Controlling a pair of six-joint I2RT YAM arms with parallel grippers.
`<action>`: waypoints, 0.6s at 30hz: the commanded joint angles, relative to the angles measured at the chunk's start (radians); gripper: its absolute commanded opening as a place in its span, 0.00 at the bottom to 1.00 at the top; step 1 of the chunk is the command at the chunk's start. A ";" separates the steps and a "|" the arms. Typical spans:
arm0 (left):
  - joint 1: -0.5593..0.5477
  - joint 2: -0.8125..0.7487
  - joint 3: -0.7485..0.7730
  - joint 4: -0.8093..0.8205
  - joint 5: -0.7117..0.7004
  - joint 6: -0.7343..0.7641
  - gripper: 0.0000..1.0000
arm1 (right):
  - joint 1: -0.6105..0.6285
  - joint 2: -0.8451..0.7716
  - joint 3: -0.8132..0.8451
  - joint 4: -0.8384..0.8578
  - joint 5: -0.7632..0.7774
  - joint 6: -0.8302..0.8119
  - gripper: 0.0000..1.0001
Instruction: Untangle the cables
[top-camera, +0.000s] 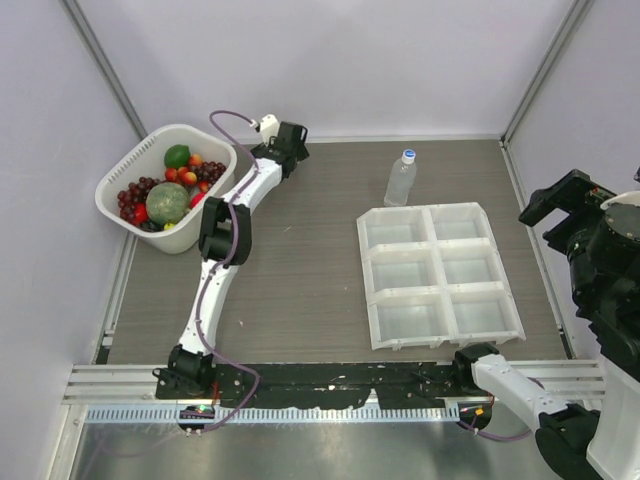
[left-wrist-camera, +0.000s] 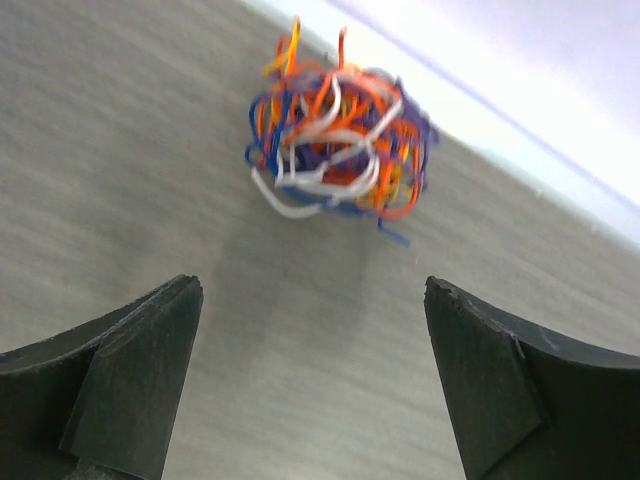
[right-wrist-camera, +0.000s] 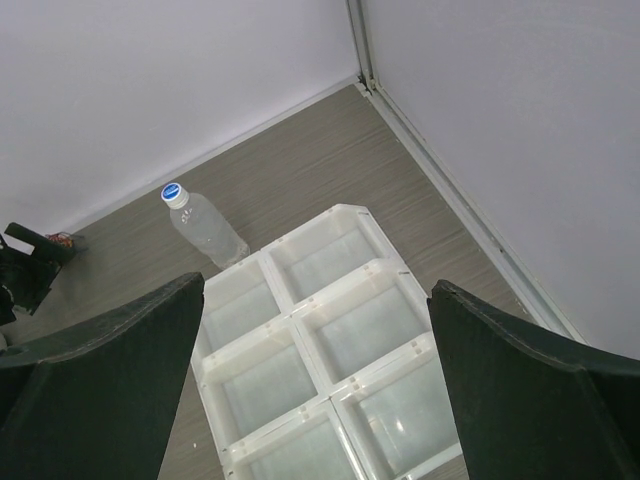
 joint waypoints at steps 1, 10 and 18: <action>0.038 0.068 0.141 0.142 -0.036 0.011 0.96 | -0.003 0.061 0.005 0.064 0.013 0.023 0.99; 0.074 0.198 0.247 0.265 0.010 -0.051 0.74 | -0.004 0.095 -0.041 0.140 -0.033 0.090 0.99; 0.075 0.228 0.290 0.272 0.050 -0.038 0.25 | -0.003 0.121 -0.092 0.208 -0.122 0.094 0.96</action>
